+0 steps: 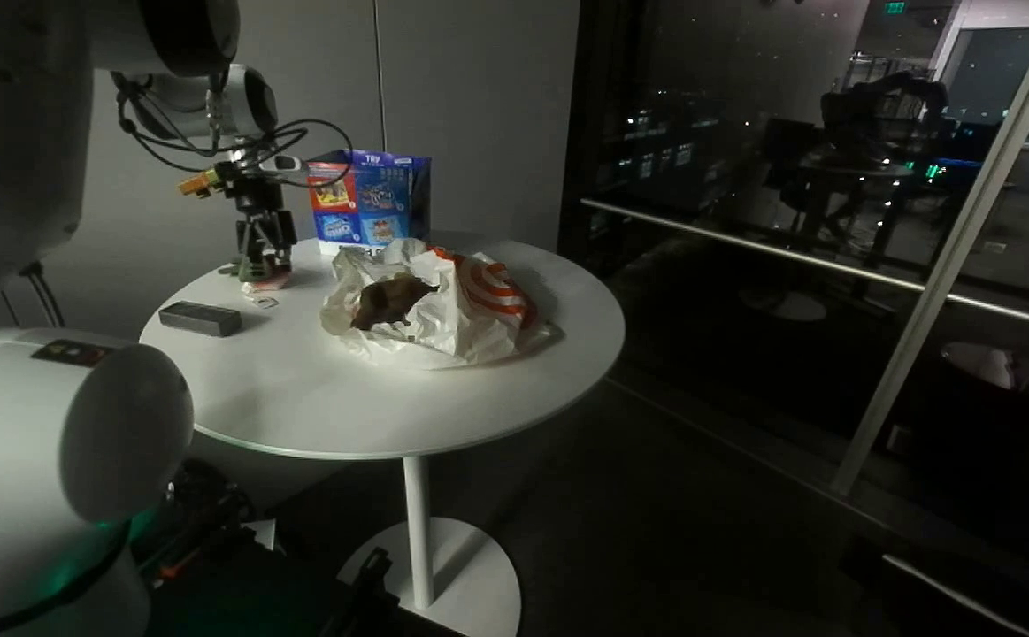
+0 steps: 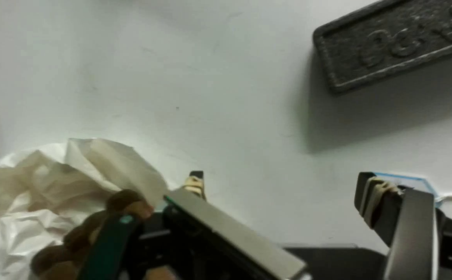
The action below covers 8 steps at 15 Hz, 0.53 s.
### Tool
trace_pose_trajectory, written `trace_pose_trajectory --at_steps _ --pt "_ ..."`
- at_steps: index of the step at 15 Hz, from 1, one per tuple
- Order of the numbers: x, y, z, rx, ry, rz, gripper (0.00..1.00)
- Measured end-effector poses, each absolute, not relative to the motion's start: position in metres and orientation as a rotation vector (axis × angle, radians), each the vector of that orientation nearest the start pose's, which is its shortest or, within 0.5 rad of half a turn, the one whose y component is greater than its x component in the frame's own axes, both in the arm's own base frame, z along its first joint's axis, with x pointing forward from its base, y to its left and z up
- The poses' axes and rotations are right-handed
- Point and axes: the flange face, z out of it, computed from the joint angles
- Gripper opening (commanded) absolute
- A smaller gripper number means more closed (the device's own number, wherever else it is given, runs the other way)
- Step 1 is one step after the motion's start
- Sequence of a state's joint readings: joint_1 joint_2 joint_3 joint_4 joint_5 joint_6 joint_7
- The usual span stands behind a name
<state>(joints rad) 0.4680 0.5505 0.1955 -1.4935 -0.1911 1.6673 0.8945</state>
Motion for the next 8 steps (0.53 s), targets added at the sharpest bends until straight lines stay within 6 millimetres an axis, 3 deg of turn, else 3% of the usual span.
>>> trace_pose_trajectory --at_steps 5,8 --pt "0.514 0.463 0.317 -3.46 -0.08 0.088 1.0" --pt "0.52 0.485 0.332 -3.44 -0.289 -0.105 1.0"
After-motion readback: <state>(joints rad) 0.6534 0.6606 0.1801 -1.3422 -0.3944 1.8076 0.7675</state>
